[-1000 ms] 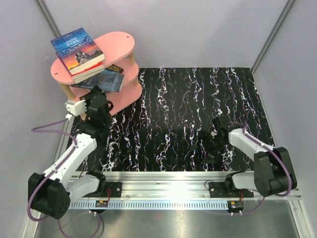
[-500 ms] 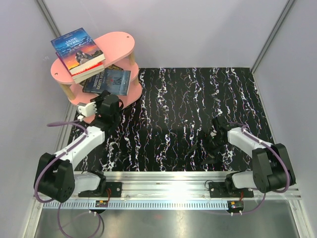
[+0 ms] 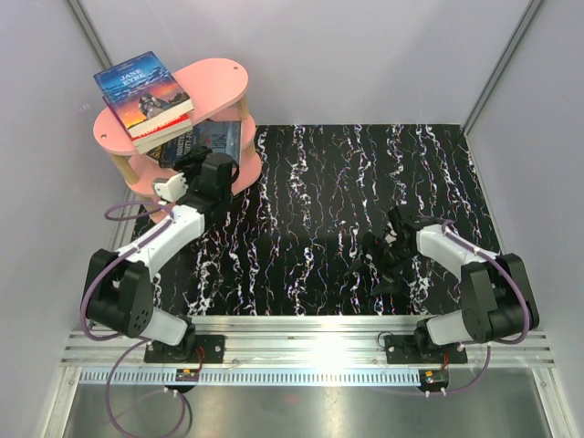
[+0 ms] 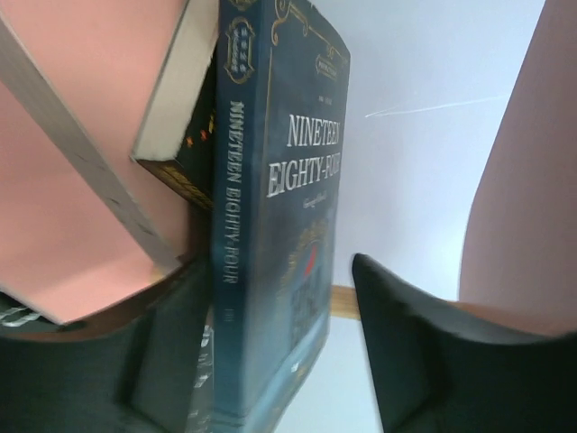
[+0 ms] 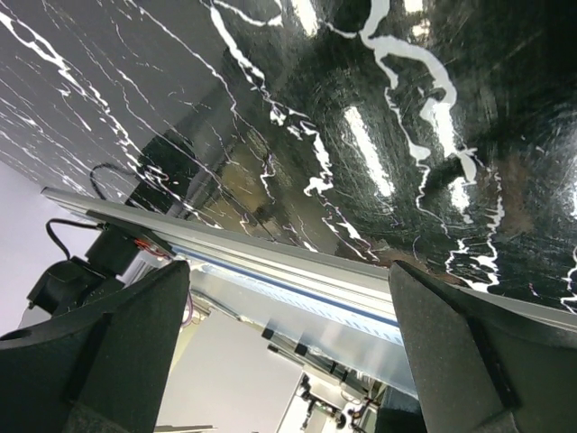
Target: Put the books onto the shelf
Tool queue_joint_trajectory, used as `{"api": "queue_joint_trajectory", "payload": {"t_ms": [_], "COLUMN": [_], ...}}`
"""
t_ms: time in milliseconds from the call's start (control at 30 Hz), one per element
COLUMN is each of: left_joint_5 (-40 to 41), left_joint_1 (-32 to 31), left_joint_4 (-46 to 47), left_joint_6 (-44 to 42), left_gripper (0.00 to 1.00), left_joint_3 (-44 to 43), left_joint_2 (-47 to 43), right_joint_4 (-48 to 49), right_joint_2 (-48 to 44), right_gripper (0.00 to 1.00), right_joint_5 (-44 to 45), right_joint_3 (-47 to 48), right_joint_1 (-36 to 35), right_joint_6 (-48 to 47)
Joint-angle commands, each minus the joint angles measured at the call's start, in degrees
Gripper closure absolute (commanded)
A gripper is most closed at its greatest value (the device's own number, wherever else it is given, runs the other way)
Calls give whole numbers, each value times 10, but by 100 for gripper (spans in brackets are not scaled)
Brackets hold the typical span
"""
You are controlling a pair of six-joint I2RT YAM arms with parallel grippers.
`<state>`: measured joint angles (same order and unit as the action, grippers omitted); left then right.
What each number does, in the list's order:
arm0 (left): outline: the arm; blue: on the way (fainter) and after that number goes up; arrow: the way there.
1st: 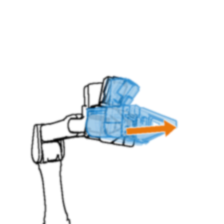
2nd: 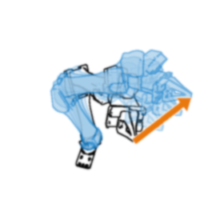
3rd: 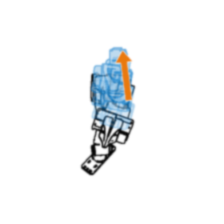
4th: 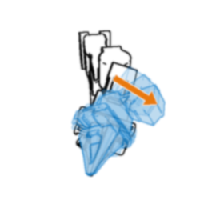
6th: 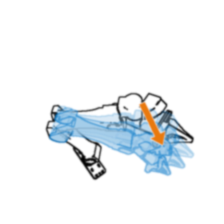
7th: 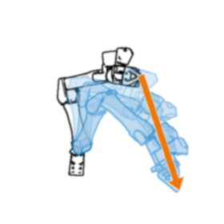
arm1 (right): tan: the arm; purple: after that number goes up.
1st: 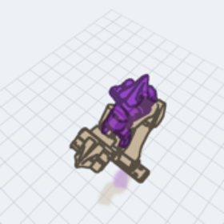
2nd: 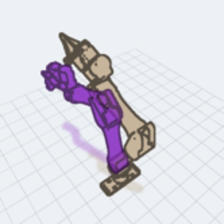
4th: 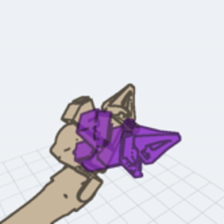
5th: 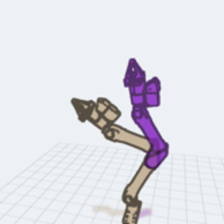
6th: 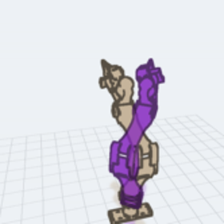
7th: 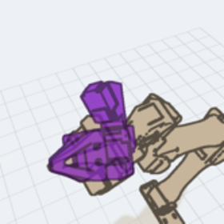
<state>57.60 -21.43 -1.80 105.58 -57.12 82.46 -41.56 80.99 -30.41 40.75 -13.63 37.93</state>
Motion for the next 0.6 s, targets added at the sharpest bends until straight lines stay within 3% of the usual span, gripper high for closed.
{"api": "queue_joint_trajectory", "payload": {"t_ms": [0,133,467,567], "left_joint_5": [41,23,-92,-143], "left_joint_1": [2,10,14,14], "left_joint_4": [15,41,158,152], "left_joint_6": [44,15,-114,-144], "left_gripper": [24,11,4,2], "left_joint_3": [-40,-55,29,43], "left_joint_2": [26,38,-43,-65], "right_joint_4": [-5,3,-2,4], "right_joint_2": [14,26,86,115], "right_gripper": [0,0,0,2], "right_joint_5": [13,8,-17,-39], "right_joint_3": [25,39,208,265], "right_joint_1": [-3,-3,-3,-3], "right_joint_6": [-11,-11,-18,-13]}}
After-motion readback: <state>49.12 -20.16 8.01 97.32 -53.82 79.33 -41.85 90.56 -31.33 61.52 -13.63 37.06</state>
